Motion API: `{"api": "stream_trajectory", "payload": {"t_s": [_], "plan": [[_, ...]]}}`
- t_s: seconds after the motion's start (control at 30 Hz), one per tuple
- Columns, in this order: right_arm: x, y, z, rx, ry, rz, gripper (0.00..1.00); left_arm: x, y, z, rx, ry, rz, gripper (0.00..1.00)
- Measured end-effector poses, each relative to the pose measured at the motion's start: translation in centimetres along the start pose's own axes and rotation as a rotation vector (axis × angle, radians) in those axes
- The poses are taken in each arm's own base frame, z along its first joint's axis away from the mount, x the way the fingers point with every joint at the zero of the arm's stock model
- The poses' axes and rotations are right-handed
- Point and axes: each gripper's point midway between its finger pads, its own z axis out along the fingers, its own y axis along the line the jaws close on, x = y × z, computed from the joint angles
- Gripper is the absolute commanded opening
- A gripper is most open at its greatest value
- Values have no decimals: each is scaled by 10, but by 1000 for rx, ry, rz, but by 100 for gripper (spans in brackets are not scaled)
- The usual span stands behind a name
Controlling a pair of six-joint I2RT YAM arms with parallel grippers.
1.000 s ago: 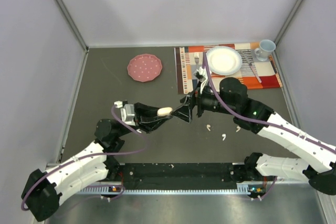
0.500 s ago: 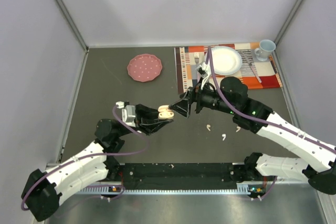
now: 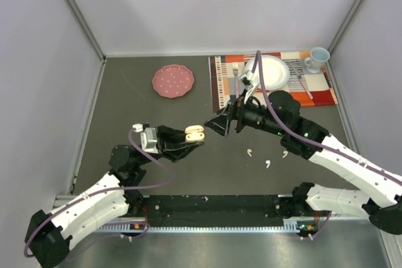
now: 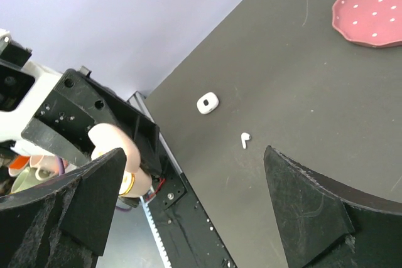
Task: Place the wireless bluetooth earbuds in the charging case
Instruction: Open the charging case, then pick up the right earbud from the center of the board.
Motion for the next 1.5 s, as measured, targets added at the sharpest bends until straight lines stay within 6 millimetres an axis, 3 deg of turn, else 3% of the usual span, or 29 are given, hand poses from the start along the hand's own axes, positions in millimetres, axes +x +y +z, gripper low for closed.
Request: {"api": "stream_trajectory", "payload": {"t_s": [0.2, 0.27, 0.37, 0.43, 0.47, 0.5, 0.57, 0.7, 0.8, 0.93, 1.23, 1.5], "plan": [[-22, -15, -15, 71, -83, 21, 90, -4, 3, -5, -35, -7, 24, 0], [-30, -33, -24, 158, -118, 38, 88, -4, 4, -7, -48, -3, 30, 0], [-28, -77, -40, 355, -127, 94, 86, -3, 4, -10, -63, 5, 36, 0], [-16, -111, -52, 490, -108, 143, 84, -4, 5, -13, -74, 8, 40, 0], [3, -136, -61, 586, -75, 184, 84, -5, 5, -14, -80, 8, 45, 0], [9, -152, -69, 646, -67, 205, 79, -6, 5, -15, -85, 7, 48, 0], [43, -186, -89, 786, -14, 273, 78, -7, 4, -18, -92, 5, 53, 0], [97, -229, -137, 1002, 71, 390, 73, -7, 4, -21, -106, 9, 53, 0], [107, -252, -166, 1118, 64, 460, 68, -1, 5, -24, -112, 26, 45, 0], [122, -267, -181, 1198, 100, 488, 65, 6, 5, -26, -117, 47, 36, 0], [181, -287, -207, 1368, 235, 580, 57, 5, 3, -29, -118, 51, 41, 0], [191, -296, -213, 1449, 204, 632, 51, 6, 2, -32, -119, 56, 49, 0]]}}
